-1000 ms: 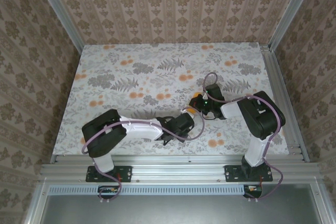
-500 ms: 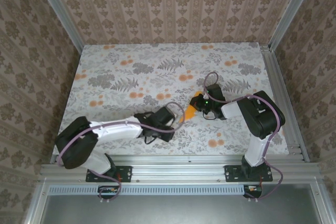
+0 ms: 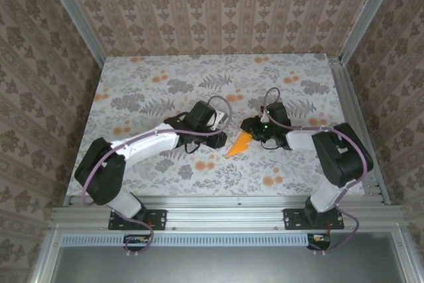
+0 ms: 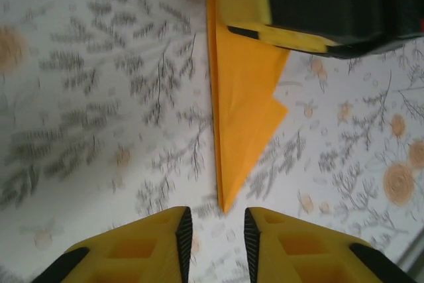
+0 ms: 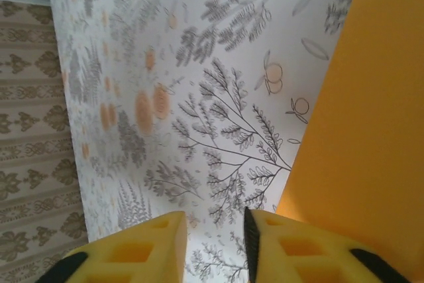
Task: Fold a paper plane with a square sheet of paper (pick it up from the middle)
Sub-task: Fold the wing for the fifth time at the center of the table, then turn over a paper plane at the center of the table.
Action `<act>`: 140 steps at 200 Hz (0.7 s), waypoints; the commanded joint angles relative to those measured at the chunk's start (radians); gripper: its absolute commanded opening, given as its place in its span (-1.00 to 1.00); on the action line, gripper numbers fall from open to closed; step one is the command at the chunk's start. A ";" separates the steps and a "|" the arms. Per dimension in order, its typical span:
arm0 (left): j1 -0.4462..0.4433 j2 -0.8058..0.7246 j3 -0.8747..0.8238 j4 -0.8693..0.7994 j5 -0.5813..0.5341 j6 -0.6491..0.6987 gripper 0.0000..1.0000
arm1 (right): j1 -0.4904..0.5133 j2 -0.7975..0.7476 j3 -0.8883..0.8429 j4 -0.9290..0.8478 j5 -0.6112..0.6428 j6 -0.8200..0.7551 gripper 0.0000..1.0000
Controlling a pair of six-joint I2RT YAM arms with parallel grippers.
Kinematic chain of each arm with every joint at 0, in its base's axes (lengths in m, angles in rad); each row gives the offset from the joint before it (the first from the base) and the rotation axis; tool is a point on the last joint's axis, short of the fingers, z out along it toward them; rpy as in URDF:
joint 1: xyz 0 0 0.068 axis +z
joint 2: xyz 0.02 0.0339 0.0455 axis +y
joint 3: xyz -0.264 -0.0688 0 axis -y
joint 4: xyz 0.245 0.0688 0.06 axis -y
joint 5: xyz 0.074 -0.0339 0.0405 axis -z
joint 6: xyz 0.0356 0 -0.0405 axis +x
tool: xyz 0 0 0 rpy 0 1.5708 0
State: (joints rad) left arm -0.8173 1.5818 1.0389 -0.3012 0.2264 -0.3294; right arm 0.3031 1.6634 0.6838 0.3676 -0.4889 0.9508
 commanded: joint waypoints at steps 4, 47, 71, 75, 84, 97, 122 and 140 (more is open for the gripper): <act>-0.002 0.104 0.083 0.007 0.040 0.090 -0.32 | -0.057 -0.097 -0.010 -0.183 -0.037 -0.082 -0.28; -0.011 0.199 0.155 0.032 0.043 0.127 -0.17 | -0.176 -0.240 -0.046 -0.358 -0.063 -0.161 -0.15; -0.036 0.246 0.196 0.026 0.035 0.149 -0.10 | -0.204 -0.266 -0.053 -0.412 -0.077 -0.179 -0.09; -0.040 0.252 0.205 0.022 0.032 0.155 -0.10 | -0.207 -0.266 -0.054 -0.416 -0.080 -0.179 -0.08; -0.054 0.271 0.223 0.008 0.023 0.169 -0.09 | -0.214 -0.266 -0.062 -0.418 -0.088 -0.178 -0.06; -0.070 0.295 0.245 -0.008 0.006 0.186 -0.07 | -0.223 -0.299 -0.074 -0.420 -0.098 -0.173 -0.05; -0.080 0.352 0.287 -0.058 -0.059 0.205 -0.07 | -0.228 -0.312 -0.089 -0.423 -0.103 -0.170 -0.03; -0.083 0.381 0.310 -0.079 -0.107 0.206 -0.09 | -0.228 -0.318 -0.096 -0.427 -0.103 -0.170 -0.02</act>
State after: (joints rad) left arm -0.9028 1.9175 1.3113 -0.3153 0.2001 -0.1612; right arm 0.0811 1.3746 0.6025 -0.0231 -0.5629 0.7906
